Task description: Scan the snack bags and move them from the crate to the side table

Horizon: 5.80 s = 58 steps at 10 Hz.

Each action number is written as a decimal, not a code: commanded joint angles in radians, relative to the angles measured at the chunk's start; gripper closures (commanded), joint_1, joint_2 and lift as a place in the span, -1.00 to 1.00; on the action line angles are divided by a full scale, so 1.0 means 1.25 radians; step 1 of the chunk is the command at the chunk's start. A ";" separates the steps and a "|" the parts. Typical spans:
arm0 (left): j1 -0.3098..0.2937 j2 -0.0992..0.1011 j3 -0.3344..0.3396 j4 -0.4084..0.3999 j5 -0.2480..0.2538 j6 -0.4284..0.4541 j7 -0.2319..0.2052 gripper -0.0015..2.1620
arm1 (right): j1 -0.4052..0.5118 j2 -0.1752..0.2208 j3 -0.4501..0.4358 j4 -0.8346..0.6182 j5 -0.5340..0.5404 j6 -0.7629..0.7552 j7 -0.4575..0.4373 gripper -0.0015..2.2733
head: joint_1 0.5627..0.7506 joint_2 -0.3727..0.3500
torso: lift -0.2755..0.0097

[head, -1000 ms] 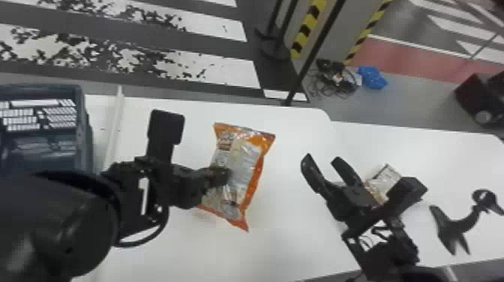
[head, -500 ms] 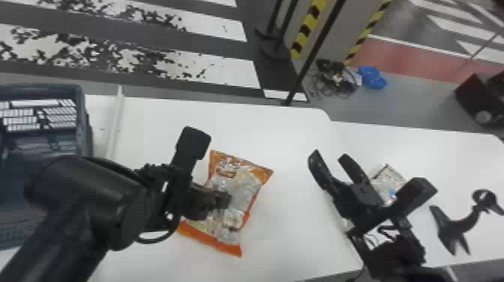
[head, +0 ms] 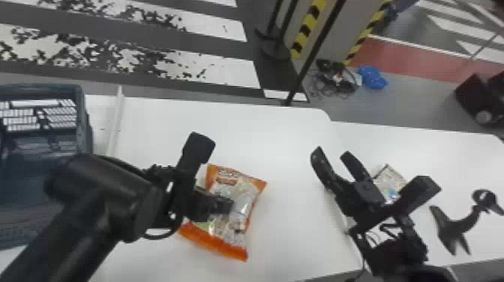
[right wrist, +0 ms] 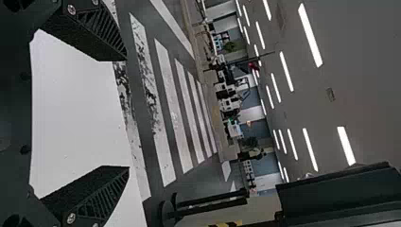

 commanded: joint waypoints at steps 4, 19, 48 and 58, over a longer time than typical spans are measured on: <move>0.013 -0.002 -0.004 -0.054 -0.003 -0.059 -0.008 -1.00 | -0.028 -0.002 0.013 0.009 0.001 0.018 -0.001 -0.90 | 0.41 -0.94 | 0.32; 0.581 0.101 0.563 -0.727 -0.029 -0.272 0.125 -0.93 | -0.052 0.017 0.095 0.052 0.043 0.018 0.016 -0.90 | 0.41 -0.52 | 0.32; 0.620 0.203 0.573 -0.649 0.018 -0.410 0.125 -0.93 | 0.032 0.026 0.184 -0.078 0.132 0.480 0.112 0.98 | 0.41 0.26 | 0.32; 0.596 0.205 0.548 -0.618 0.018 -0.424 0.123 -0.93 | 0.035 0.032 -0.105 -0.127 0.068 0.622 0.147 0.98 | 0.41 -0.30 | 0.32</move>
